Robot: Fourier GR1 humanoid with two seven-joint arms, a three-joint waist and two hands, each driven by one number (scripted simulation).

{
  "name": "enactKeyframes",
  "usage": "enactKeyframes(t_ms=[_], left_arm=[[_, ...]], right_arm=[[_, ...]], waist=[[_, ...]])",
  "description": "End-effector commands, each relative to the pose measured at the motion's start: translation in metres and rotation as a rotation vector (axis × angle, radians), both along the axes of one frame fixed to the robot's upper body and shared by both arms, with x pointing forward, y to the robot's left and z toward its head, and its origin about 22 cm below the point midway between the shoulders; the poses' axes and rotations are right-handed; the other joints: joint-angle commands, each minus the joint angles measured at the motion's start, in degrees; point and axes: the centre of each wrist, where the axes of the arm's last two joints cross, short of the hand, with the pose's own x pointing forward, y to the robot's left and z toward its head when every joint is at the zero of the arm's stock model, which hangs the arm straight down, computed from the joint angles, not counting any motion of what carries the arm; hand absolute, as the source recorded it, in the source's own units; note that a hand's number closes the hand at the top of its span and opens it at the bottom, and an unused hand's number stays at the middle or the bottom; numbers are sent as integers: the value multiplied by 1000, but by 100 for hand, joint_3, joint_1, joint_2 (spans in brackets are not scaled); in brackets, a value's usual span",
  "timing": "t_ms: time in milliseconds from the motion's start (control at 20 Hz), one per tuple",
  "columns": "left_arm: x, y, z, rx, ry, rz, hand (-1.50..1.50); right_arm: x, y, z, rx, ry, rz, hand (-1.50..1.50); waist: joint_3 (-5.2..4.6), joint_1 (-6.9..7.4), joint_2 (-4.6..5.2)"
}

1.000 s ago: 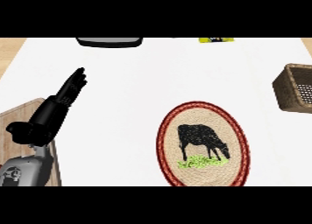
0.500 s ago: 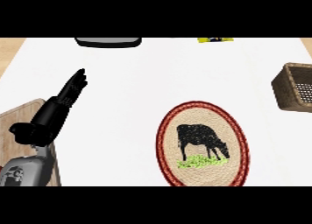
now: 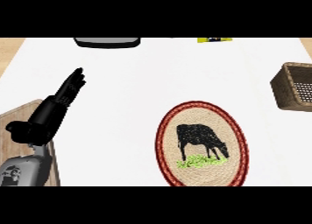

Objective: Pick the tomato from the placemat and place it in the basket

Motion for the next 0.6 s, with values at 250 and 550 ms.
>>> enactKeyframes(t_ms=[250,550], left_arm=[[11,0,-6,10,-15,9,0],[-9,2,-14,2,-6,6,0]], right_arm=[[19,-31,-28,-36,-122,-102,150],[42,-28,-51,39,-155,-93,-150]], waist=[[0,-17,14],[0,30,6]])
